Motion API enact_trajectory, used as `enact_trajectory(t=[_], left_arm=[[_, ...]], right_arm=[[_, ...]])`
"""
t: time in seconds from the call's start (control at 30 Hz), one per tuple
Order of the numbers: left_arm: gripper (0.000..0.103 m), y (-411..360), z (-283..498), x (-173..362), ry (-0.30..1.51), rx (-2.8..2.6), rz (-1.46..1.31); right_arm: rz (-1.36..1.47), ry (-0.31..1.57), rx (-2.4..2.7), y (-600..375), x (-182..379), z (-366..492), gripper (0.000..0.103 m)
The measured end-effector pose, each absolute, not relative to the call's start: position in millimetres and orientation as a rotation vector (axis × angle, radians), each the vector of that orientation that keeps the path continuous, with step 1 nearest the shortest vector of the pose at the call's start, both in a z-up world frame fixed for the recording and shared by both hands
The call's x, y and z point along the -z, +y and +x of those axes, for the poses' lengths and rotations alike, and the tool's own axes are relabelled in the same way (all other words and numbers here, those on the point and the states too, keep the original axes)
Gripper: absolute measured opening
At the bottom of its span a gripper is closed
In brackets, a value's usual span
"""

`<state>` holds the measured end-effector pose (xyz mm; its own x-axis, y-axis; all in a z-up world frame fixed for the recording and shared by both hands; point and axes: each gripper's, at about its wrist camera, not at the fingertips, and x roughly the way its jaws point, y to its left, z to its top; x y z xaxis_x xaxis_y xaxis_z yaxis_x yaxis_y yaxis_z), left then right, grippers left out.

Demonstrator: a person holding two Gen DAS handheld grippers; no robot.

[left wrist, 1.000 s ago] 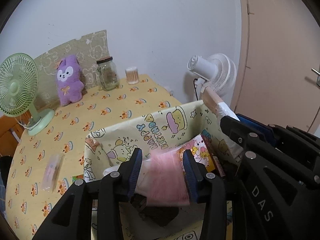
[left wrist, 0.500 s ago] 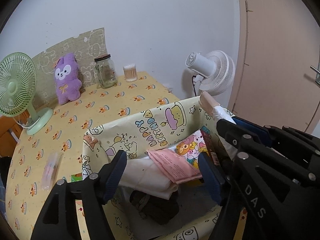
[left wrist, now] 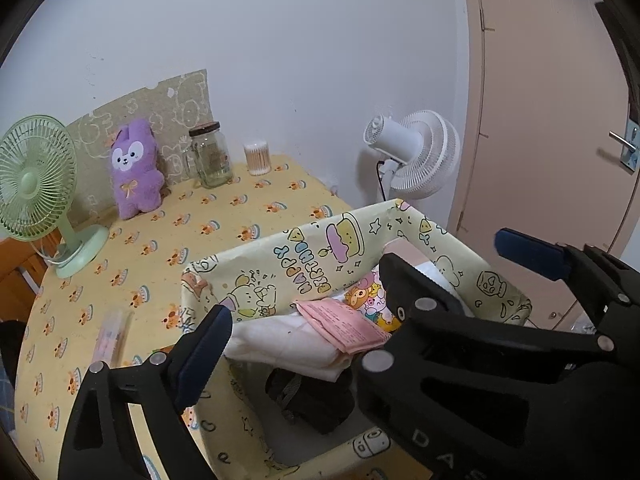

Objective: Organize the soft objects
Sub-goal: 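Open the left tool to drop the pink packet while the right tool drops the white roll, then withdraw both tools from the box toward the green tissue box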

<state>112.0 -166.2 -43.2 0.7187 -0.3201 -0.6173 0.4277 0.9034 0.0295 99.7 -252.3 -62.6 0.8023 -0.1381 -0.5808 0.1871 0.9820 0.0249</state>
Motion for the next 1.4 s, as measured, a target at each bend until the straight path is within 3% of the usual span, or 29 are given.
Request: enact_trajectory(t=[0.2, 1.4], left_arm=[[0.098, -154.0, 102.8, 35.5, 0.616, 0.404, 0.166], [0.103, -46.7, 63.8, 29.4, 0.566, 0.286, 0.106]], right_arm=[[0.056, 0.558, 0.198, -241.4, 52.5, 88.9, 0.100], [-0.027, 0.498, 0.104, -131.6, 38.4, 54.0, 0.103]])
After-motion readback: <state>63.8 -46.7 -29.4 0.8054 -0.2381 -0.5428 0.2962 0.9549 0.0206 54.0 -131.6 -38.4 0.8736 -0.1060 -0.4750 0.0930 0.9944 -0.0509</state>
